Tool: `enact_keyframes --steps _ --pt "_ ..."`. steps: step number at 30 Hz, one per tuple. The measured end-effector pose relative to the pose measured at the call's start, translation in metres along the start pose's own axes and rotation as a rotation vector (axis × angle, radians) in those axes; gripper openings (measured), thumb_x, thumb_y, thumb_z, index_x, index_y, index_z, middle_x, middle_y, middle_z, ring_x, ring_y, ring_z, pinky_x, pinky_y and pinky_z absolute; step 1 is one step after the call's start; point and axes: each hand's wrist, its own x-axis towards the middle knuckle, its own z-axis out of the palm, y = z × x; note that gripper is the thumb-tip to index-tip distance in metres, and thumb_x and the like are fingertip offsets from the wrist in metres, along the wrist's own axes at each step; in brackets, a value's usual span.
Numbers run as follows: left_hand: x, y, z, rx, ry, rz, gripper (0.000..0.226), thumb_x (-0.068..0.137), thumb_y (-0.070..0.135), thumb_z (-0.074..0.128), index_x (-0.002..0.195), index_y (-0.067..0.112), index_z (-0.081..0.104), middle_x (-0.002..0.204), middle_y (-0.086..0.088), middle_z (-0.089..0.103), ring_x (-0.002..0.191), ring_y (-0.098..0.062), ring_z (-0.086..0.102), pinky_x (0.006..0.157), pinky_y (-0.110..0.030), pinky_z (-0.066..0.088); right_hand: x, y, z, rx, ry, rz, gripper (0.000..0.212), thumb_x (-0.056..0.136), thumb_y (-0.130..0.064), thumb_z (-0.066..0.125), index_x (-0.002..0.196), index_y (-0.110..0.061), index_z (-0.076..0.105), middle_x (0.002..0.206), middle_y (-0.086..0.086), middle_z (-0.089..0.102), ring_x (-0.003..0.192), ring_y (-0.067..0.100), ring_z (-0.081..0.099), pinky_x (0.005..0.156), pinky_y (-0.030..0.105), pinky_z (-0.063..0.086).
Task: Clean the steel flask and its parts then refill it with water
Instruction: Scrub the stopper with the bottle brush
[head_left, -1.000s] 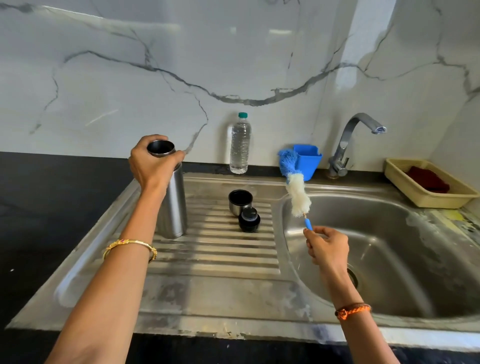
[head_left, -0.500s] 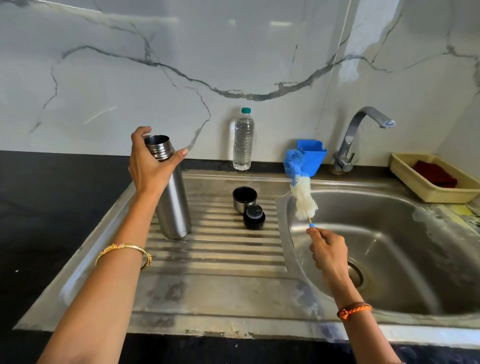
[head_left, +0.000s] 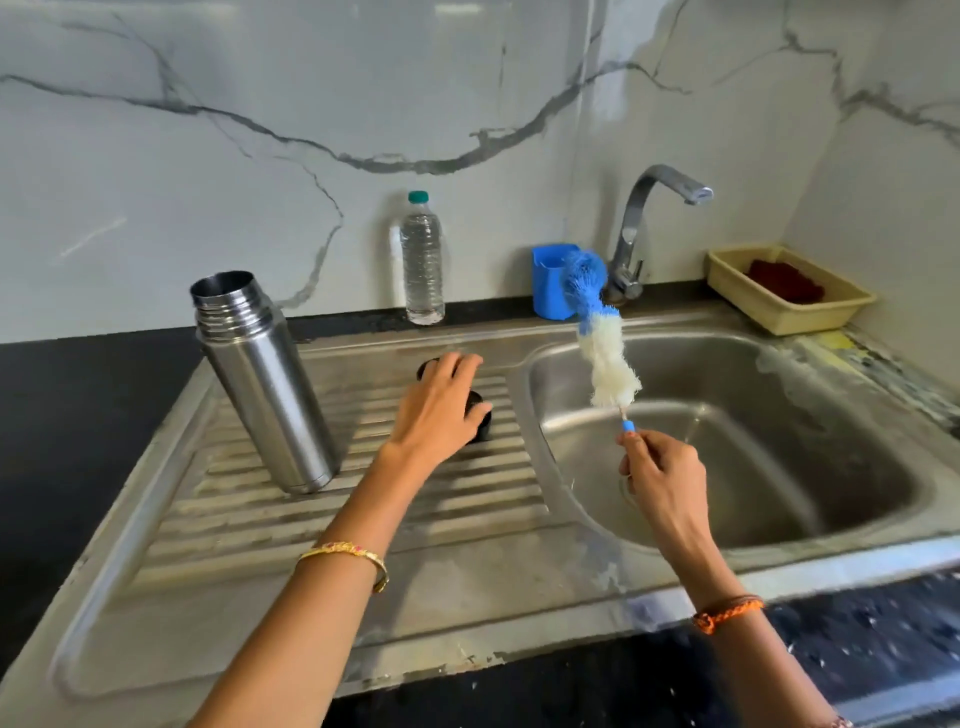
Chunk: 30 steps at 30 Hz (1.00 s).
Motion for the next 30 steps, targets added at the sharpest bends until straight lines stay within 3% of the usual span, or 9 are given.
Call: enact_keyframes --steps 3,6,12,18,20,23,25,30 --pt "-0.001 -0.016 0.014 0.024 -0.113 -0.170 0.060 0.092 0.040 0.051 0.142 0.014 0.031 0.140 -0.010 0.037 0.125 -0.028 0.038 0.094 -0.037 0.042 -0.004 -0.010 -0.007 -0.017 -0.008 -0.035 0.030 0.093 -0.015 0.049 0.081 0.007 0.065 0.058 0.002 0.059 0.056 0.017 0.051 0.062 0.032 0.040" --pt "0.001 -0.016 0.021 -0.023 -0.125 -0.244 0.060 0.090 0.042 0.055 0.138 0.010 0.038 0.137 -0.013 0.039 0.124 -0.030 0.039 0.097 -0.038 0.041 -0.005 -0.002 -0.013 -0.037 0.005 -0.031 0.030 0.093 -0.016 0.051 0.084 0.010 0.065 0.062 0.007 0.062 0.056 0.011 0.051 0.060 0.030 0.039" --pt "0.005 -0.006 0.031 0.030 -0.069 -0.279 0.050 0.087 0.036 0.061 0.129 0.011 0.048 0.130 -0.011 0.046 0.118 -0.030 0.041 0.091 -0.037 0.042 0.011 0.010 -0.015 0.005 -0.026 -0.017 0.028 0.093 -0.016 0.052 0.080 0.003 0.068 0.054 -0.004 0.056 0.052 0.011 0.048 0.054 0.025 0.038" --pt "0.012 0.016 0.031 -0.065 0.002 -0.378 0.041 0.082 0.026 0.070 0.117 0.010 0.058 0.115 -0.016 0.057 0.107 -0.034 0.045 0.088 -0.037 0.038 0.034 0.034 -0.032 0.032 -0.128 -0.107 0.019 0.095 -0.016 0.050 0.081 -0.012 0.062 0.056 -0.008 0.057 0.050 0.007 0.051 0.053 0.017 0.038" --pt "0.016 0.033 0.032 -0.127 0.094 -0.392 0.042 0.080 0.025 0.071 0.117 0.010 0.059 0.116 -0.015 0.058 0.106 -0.035 0.047 0.090 -0.035 0.035 0.042 0.044 -0.044 0.039 -0.170 -0.160 0.016 0.095 -0.014 0.048 0.083 -0.013 0.058 0.056 -0.007 0.057 0.053 0.006 0.053 0.054 0.017 0.039" --pt "0.026 0.066 0.035 -0.418 0.272 -0.443 0.042 0.076 0.017 0.075 0.115 0.007 0.061 0.113 -0.007 0.058 0.107 -0.025 0.052 0.091 -0.028 0.036 0.057 0.059 -0.063 0.089 -0.253 -0.179 0.013 0.095 -0.012 0.047 0.087 -0.010 0.057 0.061 -0.006 0.060 0.058 0.009 0.054 0.057 0.021 0.041" --pt "0.032 0.094 0.040 -0.723 0.334 -0.519 0.032 0.074 0.009 0.076 0.103 0.012 0.064 0.099 0.000 0.061 0.097 -0.018 0.057 0.086 -0.024 0.040 0.067 0.071 -0.078 0.142 -0.330 -0.156 0.008 0.094 -0.015 0.049 0.091 -0.015 0.056 0.064 -0.007 0.059 0.058 0.009 0.051 0.060 0.026 0.041" --pt "0.052 0.146 0.046 -1.365 0.435 -0.768 0.012 0.080 0.005 0.068 0.082 0.015 0.062 0.080 0.000 0.061 0.073 -0.008 0.058 0.070 -0.021 0.052 0.090 0.074 -0.106 0.301 -0.432 -0.122 0.014 0.095 -0.015 0.050 0.089 -0.019 0.061 0.057 -0.008 0.050 0.051 0.003 0.039 0.051 0.018 0.032"
